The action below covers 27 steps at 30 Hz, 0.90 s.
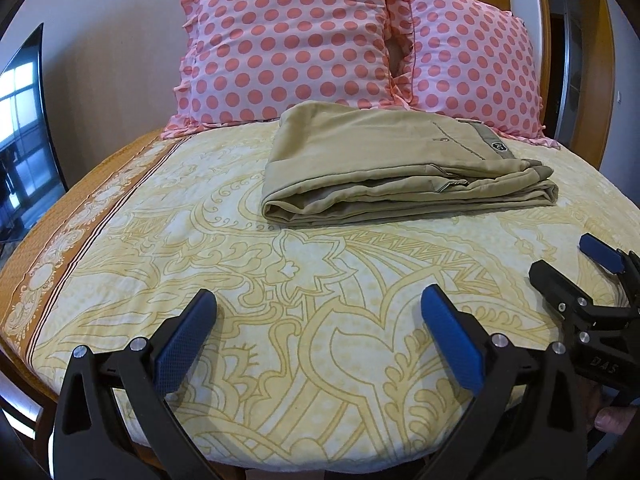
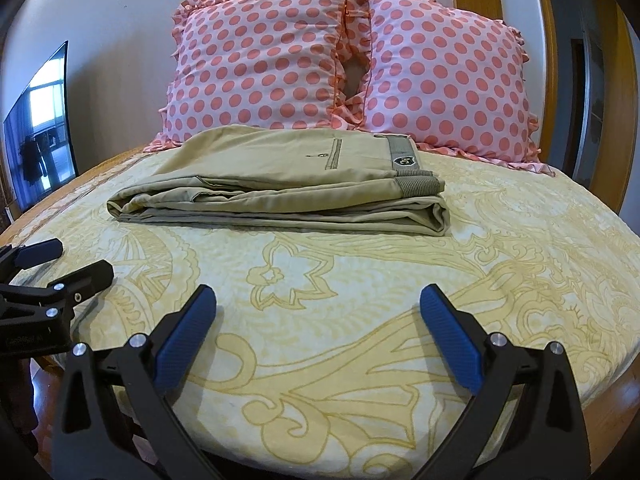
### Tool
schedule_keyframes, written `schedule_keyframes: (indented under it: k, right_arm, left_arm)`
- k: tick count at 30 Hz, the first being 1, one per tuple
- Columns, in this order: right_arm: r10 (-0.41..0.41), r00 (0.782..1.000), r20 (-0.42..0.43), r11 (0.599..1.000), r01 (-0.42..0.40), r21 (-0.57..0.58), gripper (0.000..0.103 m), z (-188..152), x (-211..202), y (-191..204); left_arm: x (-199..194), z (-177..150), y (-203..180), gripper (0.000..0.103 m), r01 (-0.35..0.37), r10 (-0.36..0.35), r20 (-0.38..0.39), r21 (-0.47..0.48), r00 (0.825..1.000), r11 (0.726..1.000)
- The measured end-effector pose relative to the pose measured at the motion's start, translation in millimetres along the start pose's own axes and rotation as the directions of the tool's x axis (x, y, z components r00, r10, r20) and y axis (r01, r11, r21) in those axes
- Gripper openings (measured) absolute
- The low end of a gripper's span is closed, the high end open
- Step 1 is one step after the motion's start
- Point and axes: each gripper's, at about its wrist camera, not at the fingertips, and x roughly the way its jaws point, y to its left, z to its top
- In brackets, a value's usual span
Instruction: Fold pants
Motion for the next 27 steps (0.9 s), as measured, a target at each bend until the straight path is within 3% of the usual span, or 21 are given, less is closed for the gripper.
schedule_keyframes:
  k: [27]
  right_arm:
    - [-0.004,1.000,0.011,1.000,0.004,0.003,0.101,-2.0,-1.5,-0.2]
  left_arm:
    - [-1.5,-1.4,-2.5,0.102,-0.023,0.024,0.019,-0.017,1.000,1.000]
